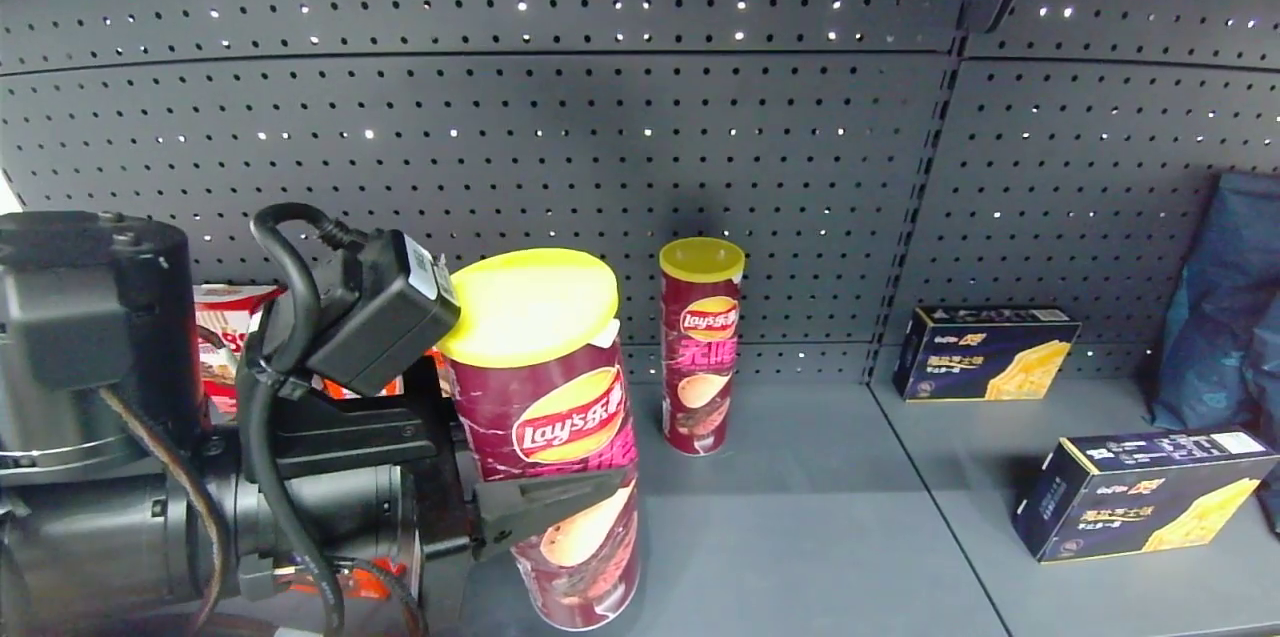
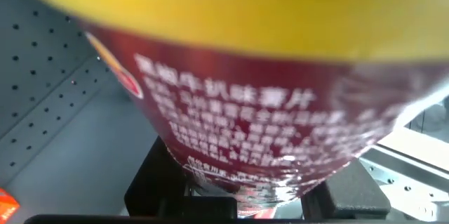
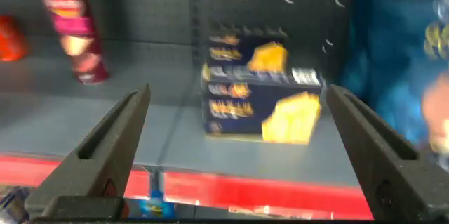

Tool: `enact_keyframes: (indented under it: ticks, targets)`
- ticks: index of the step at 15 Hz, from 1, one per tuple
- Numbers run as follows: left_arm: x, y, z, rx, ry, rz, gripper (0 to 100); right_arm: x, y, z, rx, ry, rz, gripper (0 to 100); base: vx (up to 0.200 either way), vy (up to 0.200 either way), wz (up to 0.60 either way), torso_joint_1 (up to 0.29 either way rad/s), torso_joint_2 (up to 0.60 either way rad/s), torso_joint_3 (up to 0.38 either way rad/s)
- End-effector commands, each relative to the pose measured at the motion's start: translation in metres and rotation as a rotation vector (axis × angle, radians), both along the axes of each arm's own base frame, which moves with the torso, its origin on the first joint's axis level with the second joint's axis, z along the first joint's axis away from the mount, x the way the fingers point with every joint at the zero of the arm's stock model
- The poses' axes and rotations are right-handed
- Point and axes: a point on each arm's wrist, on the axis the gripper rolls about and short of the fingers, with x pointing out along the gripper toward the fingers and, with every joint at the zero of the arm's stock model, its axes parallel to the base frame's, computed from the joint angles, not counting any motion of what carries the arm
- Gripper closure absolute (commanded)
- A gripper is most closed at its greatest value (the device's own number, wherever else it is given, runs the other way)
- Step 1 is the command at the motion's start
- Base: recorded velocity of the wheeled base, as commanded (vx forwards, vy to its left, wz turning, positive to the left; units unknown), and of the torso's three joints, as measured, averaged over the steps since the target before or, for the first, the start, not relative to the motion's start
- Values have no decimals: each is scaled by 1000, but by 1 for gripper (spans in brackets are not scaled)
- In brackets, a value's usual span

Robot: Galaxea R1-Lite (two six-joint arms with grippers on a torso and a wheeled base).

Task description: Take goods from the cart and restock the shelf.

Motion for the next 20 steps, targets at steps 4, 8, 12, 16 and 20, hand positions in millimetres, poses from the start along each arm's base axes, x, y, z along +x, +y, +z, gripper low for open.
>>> enact_keyframes:
  ticks: [4,8,12,16,20]
  targets:
    - [3,3,-2,12,3,47,100,63,7,52,-34,211,243,0,0,0,0,0,0,0]
    - [11,-1,-8,39,17,86,100,137,40,74,-52,263,494,0,0,0,0,0,0,0]
    - [12,-2,-11,49,24,98,100,214,68,55,-59,266,569,0,0,0,0,0,0,0]
    - [12,-1,-11,50,25,111,100,252,85,36,-131,278,596,0,0,0,0,0,0,0]
    - [12,-2,-11,37,45,117,100,276,106,29,-141,274,695,0,0,0,0,0,0,0]
